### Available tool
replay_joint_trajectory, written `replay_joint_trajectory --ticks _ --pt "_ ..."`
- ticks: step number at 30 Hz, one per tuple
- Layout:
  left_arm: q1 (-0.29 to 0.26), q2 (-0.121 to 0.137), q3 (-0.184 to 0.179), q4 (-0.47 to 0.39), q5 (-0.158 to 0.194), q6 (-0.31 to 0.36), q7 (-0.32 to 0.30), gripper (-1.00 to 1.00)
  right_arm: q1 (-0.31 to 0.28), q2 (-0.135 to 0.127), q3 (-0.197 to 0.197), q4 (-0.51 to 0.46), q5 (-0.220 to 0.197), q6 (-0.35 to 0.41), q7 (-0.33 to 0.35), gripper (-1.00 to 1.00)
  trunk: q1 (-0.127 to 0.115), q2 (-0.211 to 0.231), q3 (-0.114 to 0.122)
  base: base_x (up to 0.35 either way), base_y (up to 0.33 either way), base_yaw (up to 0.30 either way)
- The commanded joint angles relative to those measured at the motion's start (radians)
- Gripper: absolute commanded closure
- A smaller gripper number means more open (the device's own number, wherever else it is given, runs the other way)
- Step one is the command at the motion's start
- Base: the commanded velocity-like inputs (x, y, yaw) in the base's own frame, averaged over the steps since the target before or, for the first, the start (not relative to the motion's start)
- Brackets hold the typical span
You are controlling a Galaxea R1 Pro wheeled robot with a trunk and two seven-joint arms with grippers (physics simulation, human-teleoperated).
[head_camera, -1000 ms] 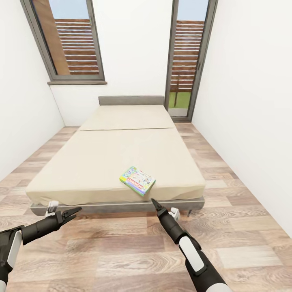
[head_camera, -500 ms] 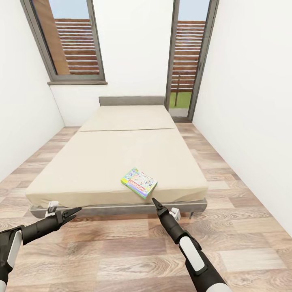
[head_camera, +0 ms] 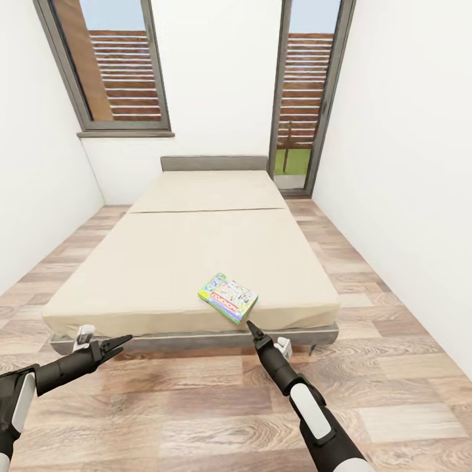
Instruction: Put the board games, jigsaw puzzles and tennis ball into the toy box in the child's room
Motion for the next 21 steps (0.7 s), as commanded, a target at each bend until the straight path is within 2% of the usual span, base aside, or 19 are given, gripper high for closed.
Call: replay_joint_trajectory --ticks 1,7,21 --pt "0.0 0.0 0.001 0.0 0.003 0.007 -0.001 -1.0 0.0 0.0 0.0 0.0 -0.016 0.007 0.001 -1.0 0.0 0.0 -0.001 0.112 0.141 0.0" --pt "0.0 0.0 0.001 0.0 0.003 0.008 -0.001 -1.0 0.0 -0.001 0.0 0.003 -0.043 0.008 0.001 -1.0 0.0 0.0 -0.001 0.057 0.061 0.0" --pt "0.0 0.0 0.001 0.0 0.004 0.01 -0.001 -1.0 0.0 -0.003 0.0 0.004 -0.048 0.012 0.001 -1.0 0.0 0.0 -0.001 0.005 0.005 0.0"
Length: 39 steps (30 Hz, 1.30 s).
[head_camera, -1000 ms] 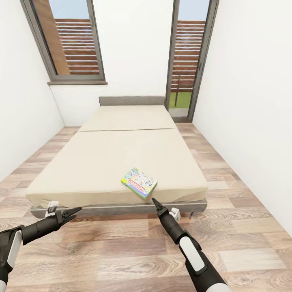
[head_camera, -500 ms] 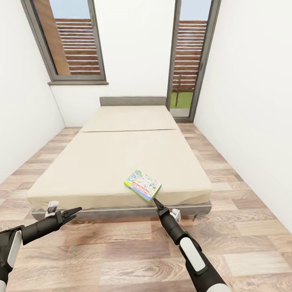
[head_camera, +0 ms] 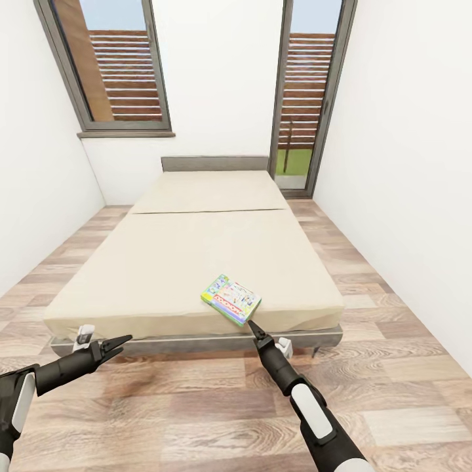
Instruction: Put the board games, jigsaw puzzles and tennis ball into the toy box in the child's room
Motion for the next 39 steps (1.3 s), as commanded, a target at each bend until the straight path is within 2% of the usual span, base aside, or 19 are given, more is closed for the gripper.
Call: replay_joint_trajectory --ticks 1,3,9,17,27,33,39 --pt "-0.001 0.0 0.001 0.0 0.003 0.007 -0.002 -1.0 0.0 0.0 0.0 0.0 -0.011 0.007 0.001 -1.0 0.0 0.0 -0.001 0.0 0.0 0.0" --pt "-0.001 0.0 0.001 0.0 0.002 0.007 -0.002 -1.0 -0.001 0.0 0.0 0.002 -0.011 0.007 0.002 -1.0 0.0 0.0 -0.001 0.0 0.0 0.0" --pt "-0.001 0.0 0.002 0.0 0.003 0.007 -0.002 -1.0 0.0 0.0 0.0 0.008 -0.012 0.007 0.002 -1.0 0.023 -0.042 -0.02 0.0 0.0 0.0" --pt "-0.001 0.0 0.002 0.0 0.004 0.007 -0.002 -1.0 0.0 0.003 0.0 0.01 -0.014 0.008 0.002 -1.0 0.023 -0.042 -0.02 0.0 0.0 0.0" --pt "-0.001 0.0 0.003 0.0 0.004 0.008 -0.003 -1.0 0.0 0.0 0.0 0.012 -0.044 0.01 0.002 -1.0 0.023 -0.042 -0.02 0.0 0.0 0.0" --pt "-0.001 0.0 0.032 0.0 0.004 0.007 -0.003 -1.0 0.0 0.0 0.001 0.025 -0.048 0.009 0.002 -1.0 0.023 -0.042 -0.02 0.0 0.0 0.0" --pt "-0.001 0.0 0.051 0.0 0.004 0.007 -0.003 -1.0 -0.001 0.0 0.001 0.028 -0.049 0.01 0.002 -1.0 0.046 -0.084 -0.038 0.0 0.0 0.0"
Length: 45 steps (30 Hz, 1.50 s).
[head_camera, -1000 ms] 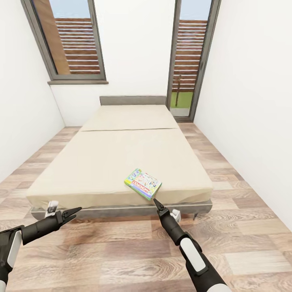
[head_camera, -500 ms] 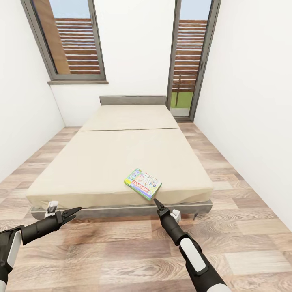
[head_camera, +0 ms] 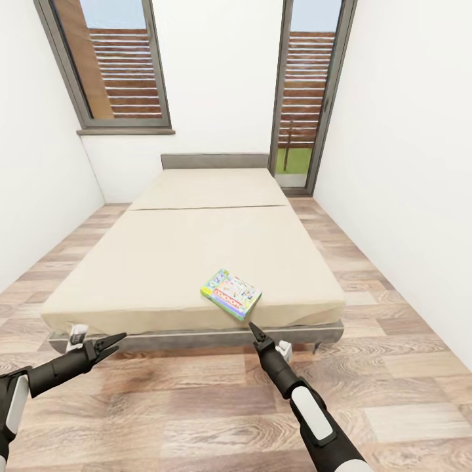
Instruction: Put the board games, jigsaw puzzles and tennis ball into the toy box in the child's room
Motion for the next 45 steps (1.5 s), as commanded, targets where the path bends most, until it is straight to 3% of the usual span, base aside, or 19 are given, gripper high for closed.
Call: replay_joint_trajectory --ticks 1,45 --pt "-0.001 0.0 0.002 0.0 0.003 0.007 -0.002 -1.0 0.0 0.0 0.0 0.0 -0.011 0.006 0.001 -1.0 0.0 -0.001 -0.001 0.0 0.0 0.0" --pt "-0.001 0.0 0.008 0.0 0.002 0.006 -0.002 -1.0 0.0 -0.001 0.0 0.001 -0.012 0.007 0.003 -1.0 0.0 -0.001 -0.001 0.022 0.012 0.0"
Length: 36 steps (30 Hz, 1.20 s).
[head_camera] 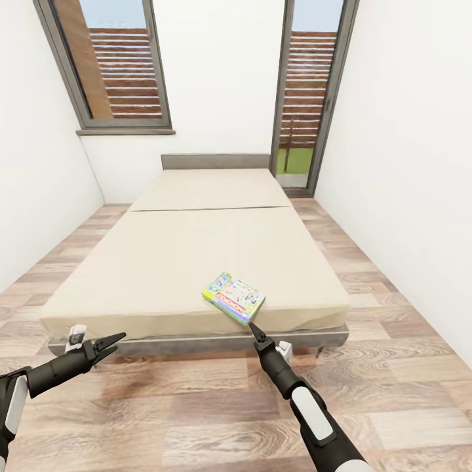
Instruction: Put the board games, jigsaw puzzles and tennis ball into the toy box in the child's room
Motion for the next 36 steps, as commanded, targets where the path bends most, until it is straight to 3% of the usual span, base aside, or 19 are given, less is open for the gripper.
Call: replay_joint_trajectory --ticks 1,27,30,36 --pt "-0.001 0.0 0.001 0.0 0.003 0.007 -0.002 -1.0 0.0 0.0 0.0 0.0 -0.011 0.007 0.001 -1.0 0.0 0.0 -0.001 0.024 0.033 0.0" --pt "-0.001 0.0 0.001 0.0 0.003 0.007 -0.002 -1.0 0.0 0.0 0.0 0.0 -0.011 0.007 0.004 -1.0 0.0 0.0 -0.001 0.003 0.003 0.0" --pt "-0.001 0.0 0.001 0.001 0.003 0.007 -0.002 -1.0 0.0 0.0 0.0 -0.001 -0.011 0.007 0.005 -1.0 -0.012 0.021 0.009 0.0 0.0 0.0" --pt "-0.001 0.0 0.001 0.0 0.003 0.007 -0.002 -1.0 0.0 0.0 0.0 0.0 -0.011 0.007 0.013 -1.0 -0.012 0.021 0.009 0.0 0.0 0.0"
